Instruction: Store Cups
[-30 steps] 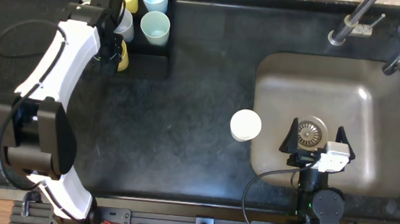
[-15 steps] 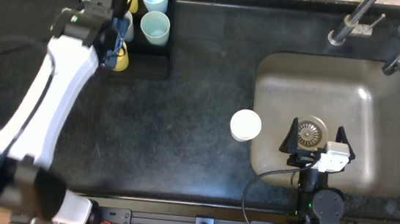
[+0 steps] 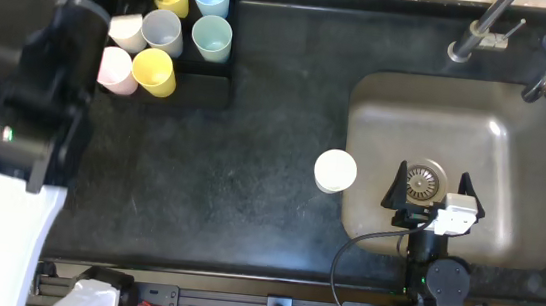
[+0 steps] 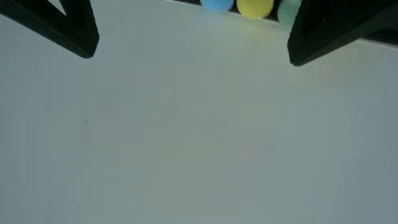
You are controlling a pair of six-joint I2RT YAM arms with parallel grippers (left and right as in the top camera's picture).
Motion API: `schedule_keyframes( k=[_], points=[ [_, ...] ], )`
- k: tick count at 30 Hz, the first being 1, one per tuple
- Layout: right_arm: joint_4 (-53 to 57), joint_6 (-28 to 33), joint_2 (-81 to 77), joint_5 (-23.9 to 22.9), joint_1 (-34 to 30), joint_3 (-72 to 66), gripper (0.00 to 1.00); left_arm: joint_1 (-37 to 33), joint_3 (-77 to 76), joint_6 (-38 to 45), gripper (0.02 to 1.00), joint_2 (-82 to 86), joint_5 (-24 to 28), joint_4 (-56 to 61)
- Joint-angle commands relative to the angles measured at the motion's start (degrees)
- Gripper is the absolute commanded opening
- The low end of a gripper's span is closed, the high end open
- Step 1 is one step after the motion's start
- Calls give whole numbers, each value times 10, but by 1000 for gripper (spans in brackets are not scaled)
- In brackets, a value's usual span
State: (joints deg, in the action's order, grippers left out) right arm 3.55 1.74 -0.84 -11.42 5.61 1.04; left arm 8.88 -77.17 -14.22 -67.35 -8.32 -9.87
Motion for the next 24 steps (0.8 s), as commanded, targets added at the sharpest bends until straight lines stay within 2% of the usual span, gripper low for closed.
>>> schedule_keyframes(
  k=[1,4,11,17,24],
  points=[
    [-3,2,6,-4,-4,-8,996,-28,149,101,1000,93,81,51],
    [-3,2,6,-4,-4,-8,998,-52,272,101,1000,186,112,101],
    [-3,2,6,-4,-4,-8,996,-93,516,97,1000,424,117,158],
    [-3,2,6,-4,-4,-8,998,-91,637,97,1000,567,117,166],
    [-3,2,6,-4,-4,-8,996,-83,758,77,1000,650,117,238]
  ],
)
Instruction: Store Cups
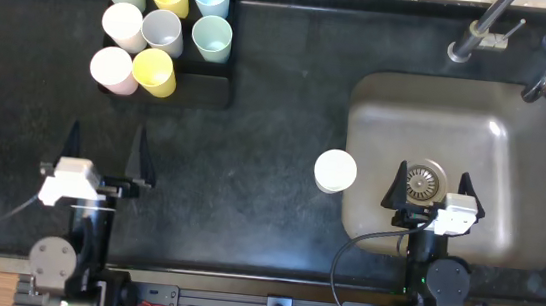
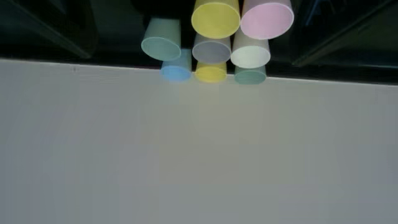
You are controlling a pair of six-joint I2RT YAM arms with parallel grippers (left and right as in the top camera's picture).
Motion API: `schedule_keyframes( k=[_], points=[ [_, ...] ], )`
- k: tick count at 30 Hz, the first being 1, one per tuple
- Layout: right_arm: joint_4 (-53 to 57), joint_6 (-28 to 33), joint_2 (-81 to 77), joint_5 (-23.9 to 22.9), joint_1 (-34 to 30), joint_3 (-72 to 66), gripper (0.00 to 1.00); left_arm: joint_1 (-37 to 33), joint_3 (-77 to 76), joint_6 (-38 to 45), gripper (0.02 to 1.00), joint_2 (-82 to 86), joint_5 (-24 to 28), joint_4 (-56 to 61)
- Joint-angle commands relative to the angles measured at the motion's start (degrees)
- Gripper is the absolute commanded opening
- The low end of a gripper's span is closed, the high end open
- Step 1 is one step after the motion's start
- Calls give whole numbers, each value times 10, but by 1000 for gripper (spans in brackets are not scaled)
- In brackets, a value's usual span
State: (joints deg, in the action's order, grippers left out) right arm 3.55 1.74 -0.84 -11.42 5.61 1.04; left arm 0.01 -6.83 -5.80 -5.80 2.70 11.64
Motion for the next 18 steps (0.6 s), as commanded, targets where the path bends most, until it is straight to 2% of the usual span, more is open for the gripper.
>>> schedule_keyframes(
  k=[1,8,11,18],
  points=[
    [-3,2,6,-4,-4,-8,998,7,67,-7,1000,42,8,21],
    [-3,2,6,-4,-4,-8,998,14,64,-7,1000,54,8,-102],
    [-3,2,6,-4,-4,-8,998,16,64,-6,1000,54,28,-125],
    [-3,2,6,-4,-4,-8,998,16,64,-6,1000,53,26,-159]
  ],
)
